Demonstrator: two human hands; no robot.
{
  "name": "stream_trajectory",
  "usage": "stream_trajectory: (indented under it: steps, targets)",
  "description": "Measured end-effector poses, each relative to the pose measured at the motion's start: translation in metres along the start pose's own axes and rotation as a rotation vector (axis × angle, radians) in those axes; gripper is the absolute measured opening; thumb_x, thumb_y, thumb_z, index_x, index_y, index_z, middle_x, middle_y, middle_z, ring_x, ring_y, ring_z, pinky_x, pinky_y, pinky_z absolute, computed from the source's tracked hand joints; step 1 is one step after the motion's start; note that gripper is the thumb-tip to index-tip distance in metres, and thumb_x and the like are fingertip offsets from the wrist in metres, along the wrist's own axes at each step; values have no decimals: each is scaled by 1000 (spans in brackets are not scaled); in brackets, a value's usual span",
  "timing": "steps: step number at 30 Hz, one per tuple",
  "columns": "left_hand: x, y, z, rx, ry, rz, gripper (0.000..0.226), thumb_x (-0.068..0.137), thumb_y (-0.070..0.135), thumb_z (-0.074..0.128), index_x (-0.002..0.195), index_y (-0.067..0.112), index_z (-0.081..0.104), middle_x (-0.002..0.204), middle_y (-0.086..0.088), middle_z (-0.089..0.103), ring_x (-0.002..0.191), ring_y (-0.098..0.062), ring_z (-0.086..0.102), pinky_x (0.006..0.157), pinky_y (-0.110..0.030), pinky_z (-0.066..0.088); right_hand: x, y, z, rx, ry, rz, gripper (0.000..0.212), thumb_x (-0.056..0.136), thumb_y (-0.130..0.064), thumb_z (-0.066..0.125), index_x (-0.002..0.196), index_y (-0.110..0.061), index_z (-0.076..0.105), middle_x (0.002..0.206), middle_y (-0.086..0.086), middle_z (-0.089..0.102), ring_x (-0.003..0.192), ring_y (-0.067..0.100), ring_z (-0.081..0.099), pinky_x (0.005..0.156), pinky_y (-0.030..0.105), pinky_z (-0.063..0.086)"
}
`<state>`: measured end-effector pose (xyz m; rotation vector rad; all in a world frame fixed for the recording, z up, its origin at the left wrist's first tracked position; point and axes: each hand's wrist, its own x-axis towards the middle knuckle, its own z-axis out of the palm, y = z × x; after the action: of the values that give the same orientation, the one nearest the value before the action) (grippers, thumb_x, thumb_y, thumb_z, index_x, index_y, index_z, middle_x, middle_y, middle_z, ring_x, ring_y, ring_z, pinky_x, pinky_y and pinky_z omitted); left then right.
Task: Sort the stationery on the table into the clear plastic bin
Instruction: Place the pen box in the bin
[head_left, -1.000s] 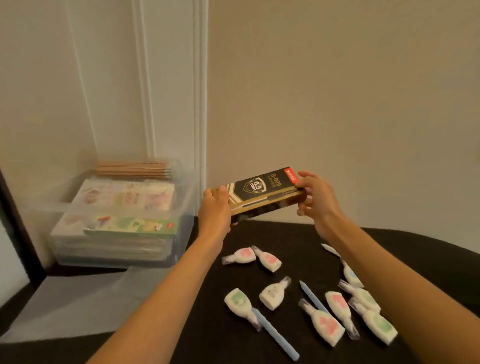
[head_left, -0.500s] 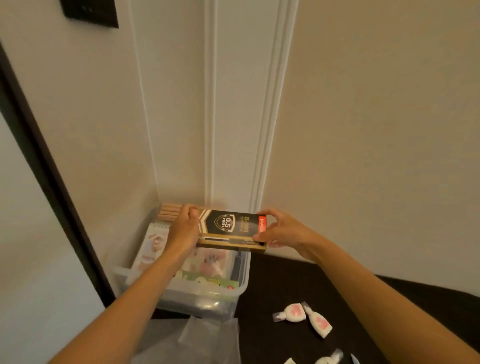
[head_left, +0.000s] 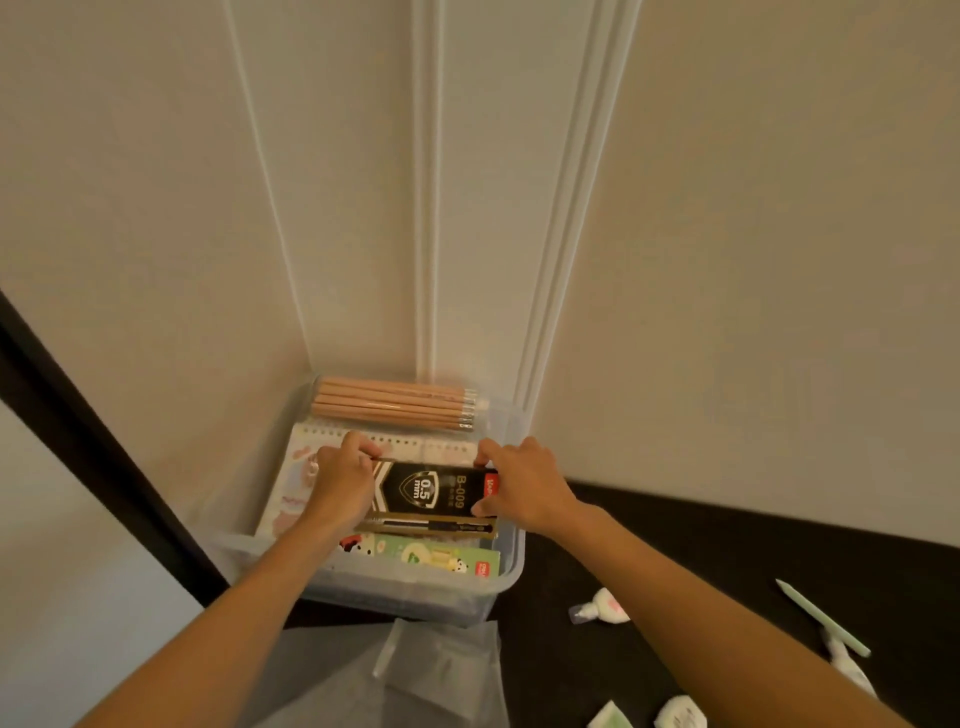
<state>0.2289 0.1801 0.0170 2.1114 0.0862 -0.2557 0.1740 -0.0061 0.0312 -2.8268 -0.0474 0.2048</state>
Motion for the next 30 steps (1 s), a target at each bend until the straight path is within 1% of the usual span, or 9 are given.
stream_trajectory:
  steps: [4,6,8,11,16,19,22,26,30]
  targets:
    - [-2,3,7,46,-26,18,13,95,3,43,99,9,54,114,-6,32,82,-9,41,58,-19,42,-4,3,5,-119,63,-2,43,84,-37,63,121,-17,51,123,4,46,117,22,34,100,36,29]
    - [-6,6,12,133,-86,64,22,92,-6,42,100,10,55,116,-6,32,87,-11,41,64,-19,45,-7,6,7,-120,91,12,39,85,-33,62,119,-15,56,130,4,43,124,22,30,103,36,28]
    - [-13,8,16,225,-155,101,37,89,-11,39,113,10,55,126,-8,33,107,-18,40,86,-26,45,-10,9,9,-100,81,15,35,88,-28,59,120,-14,60,135,4,42,130,23,27,107,38,27]
    - [-25,12,22,346,-186,115,54,87,-10,39,134,14,46,144,-11,24,134,-25,24,110,-36,29,-18,11,9,49,71,-13,29,91,-26,52,115,-12,64,125,7,54,126,26,38,106,40,31]
    - [-73,34,39,278,8,246,48,88,6,53,134,16,43,139,-4,35,124,-19,35,98,-29,32,-62,18,-7,415,180,-11,34,94,-12,50,127,-8,52,131,7,51,123,19,43,98,21,31]
    - [-112,48,52,218,111,373,41,88,10,54,128,18,46,122,-1,44,97,-12,45,81,-25,37,-91,30,-2,504,319,94,40,93,-4,47,132,-12,47,128,5,53,121,16,47,96,20,35]
    - [-142,45,63,267,152,496,22,87,9,54,108,14,54,100,1,48,87,-16,50,75,-31,45,-113,42,7,568,382,188,39,92,-1,45,129,-12,49,111,3,60,107,16,55,89,21,41]
    - [-172,9,81,566,15,576,17,90,10,48,105,14,53,106,1,50,98,-14,51,80,-25,43,-140,53,31,633,373,260,40,91,-1,46,130,-12,47,98,2,64,92,13,59,84,23,47]
    - [-171,-34,101,1094,-224,443,53,89,8,53,138,15,34,138,-5,36,129,-22,35,101,-33,36,-155,64,64,659,322,251,42,92,-4,48,133,-13,43,87,-1,63,73,5,58,63,11,44]
